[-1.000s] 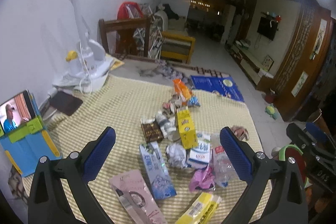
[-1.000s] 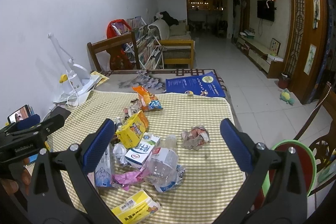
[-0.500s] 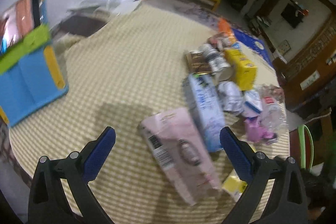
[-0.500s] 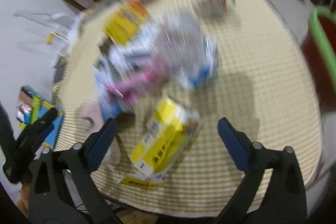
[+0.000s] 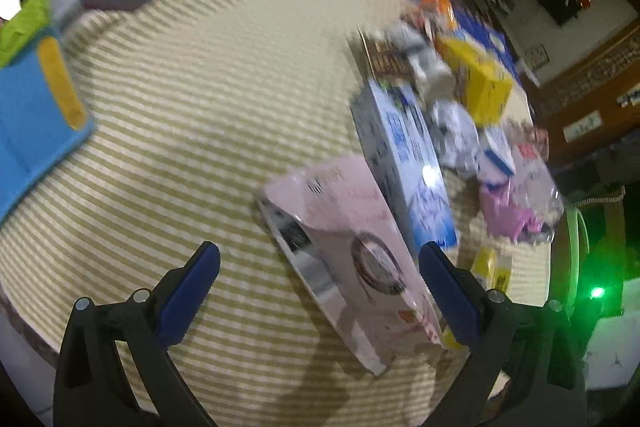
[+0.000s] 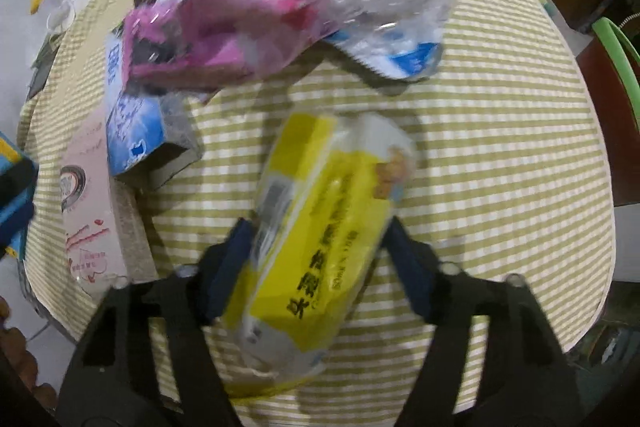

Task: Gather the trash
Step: 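Grasp the yellow tissue pack with the right tool while the left tool grasps the pink box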

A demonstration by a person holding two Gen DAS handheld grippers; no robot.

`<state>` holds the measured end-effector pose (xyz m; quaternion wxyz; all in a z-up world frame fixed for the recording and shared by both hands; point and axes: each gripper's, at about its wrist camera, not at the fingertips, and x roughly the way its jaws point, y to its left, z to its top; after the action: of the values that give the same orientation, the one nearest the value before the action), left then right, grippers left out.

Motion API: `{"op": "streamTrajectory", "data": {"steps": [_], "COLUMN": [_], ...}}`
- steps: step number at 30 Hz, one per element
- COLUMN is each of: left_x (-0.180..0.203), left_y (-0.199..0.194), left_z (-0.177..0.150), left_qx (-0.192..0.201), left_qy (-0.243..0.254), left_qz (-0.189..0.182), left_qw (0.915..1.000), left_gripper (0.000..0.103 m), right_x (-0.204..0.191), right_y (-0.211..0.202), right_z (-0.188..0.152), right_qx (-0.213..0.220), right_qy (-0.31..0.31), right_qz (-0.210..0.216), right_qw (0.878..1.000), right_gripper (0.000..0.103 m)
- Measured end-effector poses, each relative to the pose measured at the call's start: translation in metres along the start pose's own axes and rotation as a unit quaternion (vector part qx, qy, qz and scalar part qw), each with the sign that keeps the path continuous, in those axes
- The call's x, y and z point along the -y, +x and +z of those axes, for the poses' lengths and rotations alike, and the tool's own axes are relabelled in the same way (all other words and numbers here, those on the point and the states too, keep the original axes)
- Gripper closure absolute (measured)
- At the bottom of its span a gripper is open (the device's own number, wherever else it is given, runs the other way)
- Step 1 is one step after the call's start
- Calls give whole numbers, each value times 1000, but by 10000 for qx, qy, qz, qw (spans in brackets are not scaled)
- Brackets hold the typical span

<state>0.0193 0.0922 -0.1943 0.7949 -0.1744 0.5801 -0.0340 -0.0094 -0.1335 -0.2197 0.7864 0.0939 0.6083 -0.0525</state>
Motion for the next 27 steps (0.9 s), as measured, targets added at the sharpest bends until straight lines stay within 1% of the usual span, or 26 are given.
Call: {"op": "streamTrajectory", "data": {"steps": [4, 6, 8, 9, 10, 12, 13, 16, 19, 20, 21, 24, 27], "left_x": [9, 13, 18, 21, 26, 28, 26, 22, 17, 15, 15, 21, 26], "left_y": [29, 40, 55, 54, 56, 57, 56, 53, 42, 36, 28, 9, -5], "left_z": [-4, -6, -9, -10, -10, -10, -10, -8, -6, 1, 4, 12, 16], "left_qx": [-533, -677, -881, -786, -791, -745, -717, -642, -468, -364, -195, 270, 652], "left_qy": [-39, -19, -41, 31, 129, 136, 81, 68, 36, 32, 60, 181, 97], "left_qz": [-301, -363, -346, -288, -357, -342, -449, -552, -559, -537, -592, -382, -233], "left_qw": [9981, 9970, 9955, 9965, 9961, 9965, 9964, 9964, 9973, 9979, 9980, 9987, 9976], "left_gripper": [8, 8, 8, 8, 10, 18, 19, 25, 36, 44, 65, 67, 70], "right_x": [14, 12, 8, 7, 6, 5, 9, 27, 31, 33, 34, 36, 40], "right_y": [-14, -24, -30, -32, -36, -44, -50, -64, -75, -79, -83, -93, -103], "right_z": [-6, -9, -13, -13, -13, -22, -23, -4, 5, 8, 12, 23, 39], "right_qx": [284, 461, 561, 583, 617, 706, 758, 904, 1052, 1111, 1179, 1348, 1506], "right_qy": [223, 220, 158, 136, 89, 20, -5, -22, -29, -48, -86, -261, -563], "right_qz": [74, 48, 18, 12, 10, 27, 39, 161, 324, 392, 462, 619, 815], "right_qw": [9993, 9987, 9983, 9982, 9981, 9975, 9971, 9958, 9939, 9930, 9919, 9886, 9836], "right_gripper": [46, 46, 45, 45, 45, 45, 45, 45, 45, 45, 45, 45, 45]}}
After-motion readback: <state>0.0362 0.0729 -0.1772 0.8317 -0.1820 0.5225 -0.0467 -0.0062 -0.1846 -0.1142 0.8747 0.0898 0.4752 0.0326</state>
